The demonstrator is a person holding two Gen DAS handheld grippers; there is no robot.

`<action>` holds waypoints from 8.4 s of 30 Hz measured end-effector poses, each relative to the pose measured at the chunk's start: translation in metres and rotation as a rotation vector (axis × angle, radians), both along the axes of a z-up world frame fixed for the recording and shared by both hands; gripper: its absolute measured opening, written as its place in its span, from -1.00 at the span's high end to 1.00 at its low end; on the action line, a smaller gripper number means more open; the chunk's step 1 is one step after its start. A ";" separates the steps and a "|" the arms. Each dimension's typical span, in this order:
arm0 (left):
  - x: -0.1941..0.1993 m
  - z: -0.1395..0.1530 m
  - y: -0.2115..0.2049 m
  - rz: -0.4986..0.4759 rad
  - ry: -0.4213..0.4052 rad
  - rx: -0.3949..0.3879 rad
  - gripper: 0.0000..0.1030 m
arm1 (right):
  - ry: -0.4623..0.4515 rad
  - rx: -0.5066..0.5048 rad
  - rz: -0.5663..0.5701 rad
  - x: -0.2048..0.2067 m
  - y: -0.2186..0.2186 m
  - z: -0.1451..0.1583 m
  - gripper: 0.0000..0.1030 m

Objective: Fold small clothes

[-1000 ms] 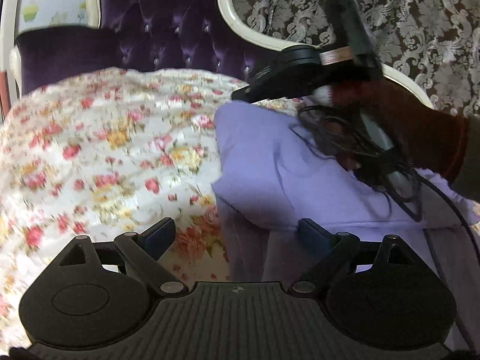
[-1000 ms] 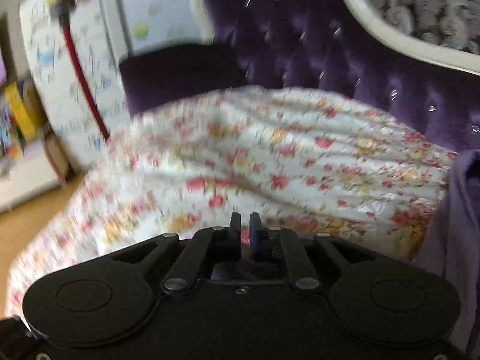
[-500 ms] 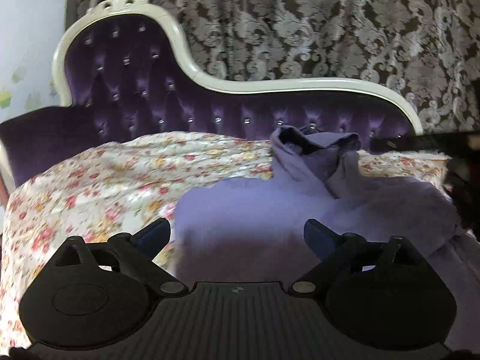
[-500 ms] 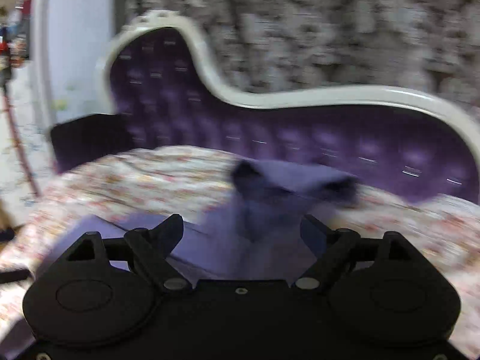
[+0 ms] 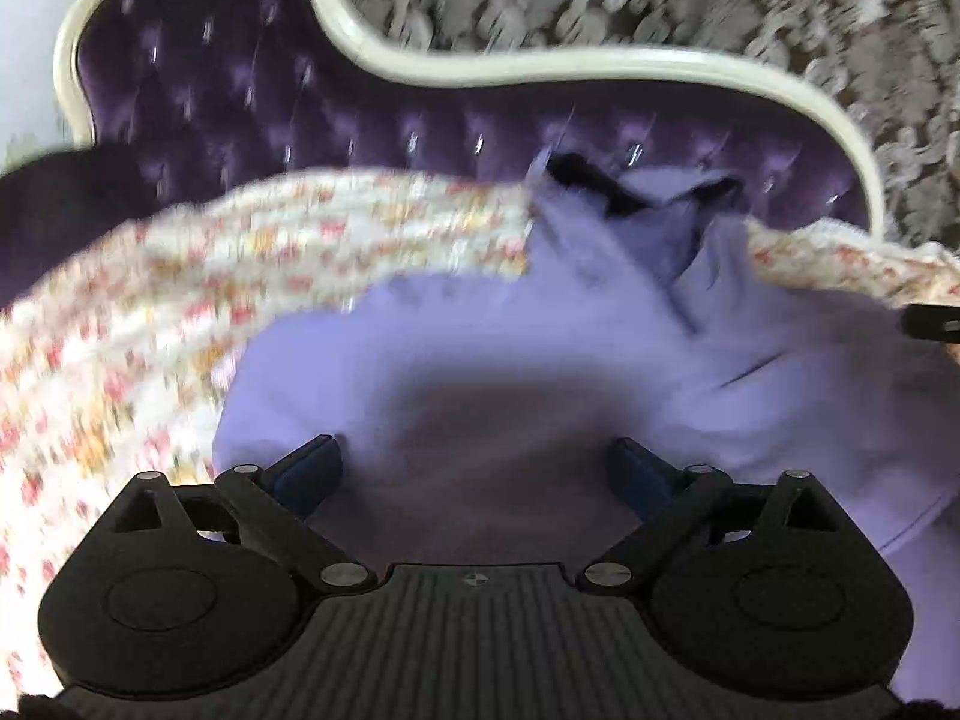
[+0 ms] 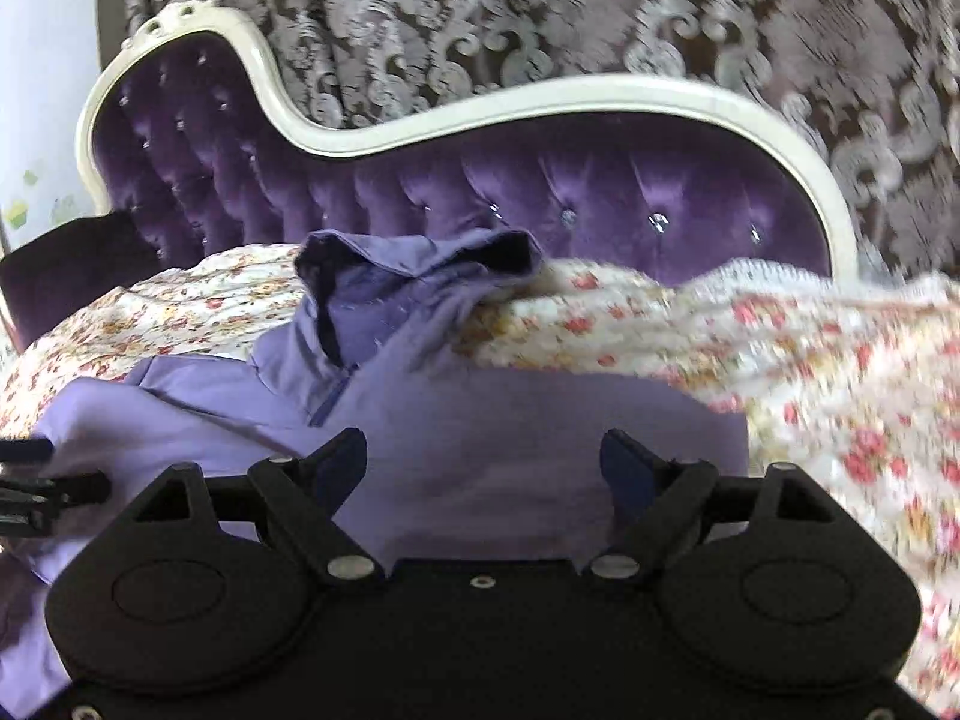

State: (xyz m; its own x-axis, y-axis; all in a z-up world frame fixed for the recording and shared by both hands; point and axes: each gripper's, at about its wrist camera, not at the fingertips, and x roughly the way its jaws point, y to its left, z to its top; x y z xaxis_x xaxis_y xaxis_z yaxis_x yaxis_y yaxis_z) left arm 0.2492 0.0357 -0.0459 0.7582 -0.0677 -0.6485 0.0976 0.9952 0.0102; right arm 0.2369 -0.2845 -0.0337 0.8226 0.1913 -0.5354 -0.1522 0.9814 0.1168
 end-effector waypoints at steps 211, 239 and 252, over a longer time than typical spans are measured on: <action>0.017 0.029 0.019 -0.119 0.099 -0.356 -0.98 | -0.488 -0.686 0.961 -0.098 0.033 -0.012 0.25; 0.064 0.022 0.008 -0.105 0.351 -0.855 0.65 | 0.430 0.521 0.267 0.002 -0.039 0.014 -0.43; 0.045 0.049 0.000 -0.139 0.230 -0.897 0.65 | 0.457 0.479 0.267 0.069 0.007 0.025 0.70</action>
